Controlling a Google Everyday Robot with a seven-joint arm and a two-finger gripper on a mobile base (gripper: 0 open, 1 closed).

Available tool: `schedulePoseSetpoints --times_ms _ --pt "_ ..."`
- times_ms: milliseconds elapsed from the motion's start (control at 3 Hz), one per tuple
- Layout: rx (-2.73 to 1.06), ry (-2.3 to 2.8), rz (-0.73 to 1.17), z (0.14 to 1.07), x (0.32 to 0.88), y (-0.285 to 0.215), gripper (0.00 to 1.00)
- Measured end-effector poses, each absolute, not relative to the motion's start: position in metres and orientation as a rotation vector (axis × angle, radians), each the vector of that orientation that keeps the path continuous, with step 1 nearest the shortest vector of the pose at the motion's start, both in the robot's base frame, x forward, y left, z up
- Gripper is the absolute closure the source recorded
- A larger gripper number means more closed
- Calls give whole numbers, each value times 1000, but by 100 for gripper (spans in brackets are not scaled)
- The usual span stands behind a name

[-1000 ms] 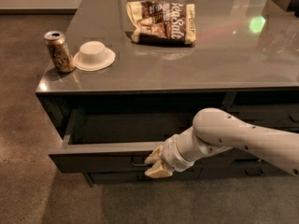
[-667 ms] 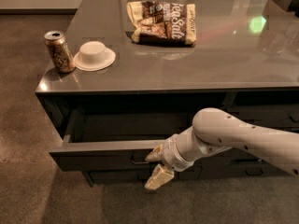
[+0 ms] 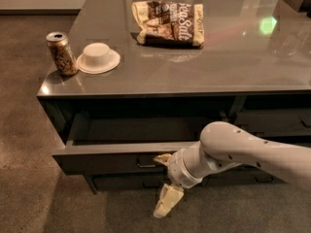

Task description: Open top drawer

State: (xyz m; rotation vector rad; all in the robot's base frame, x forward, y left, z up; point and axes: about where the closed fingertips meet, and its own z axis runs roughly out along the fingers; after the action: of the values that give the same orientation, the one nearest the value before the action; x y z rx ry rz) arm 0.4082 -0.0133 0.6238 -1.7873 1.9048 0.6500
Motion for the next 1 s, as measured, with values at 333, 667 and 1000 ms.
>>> schedulePoseSetpoints --times_ms 333,667,1000 --pt "-1787 1905 650 624 409 -9 24" --pt "-1783 1915 621 624 395 -17 47" --pt "-1783 1915 621 631 395 -16 70"
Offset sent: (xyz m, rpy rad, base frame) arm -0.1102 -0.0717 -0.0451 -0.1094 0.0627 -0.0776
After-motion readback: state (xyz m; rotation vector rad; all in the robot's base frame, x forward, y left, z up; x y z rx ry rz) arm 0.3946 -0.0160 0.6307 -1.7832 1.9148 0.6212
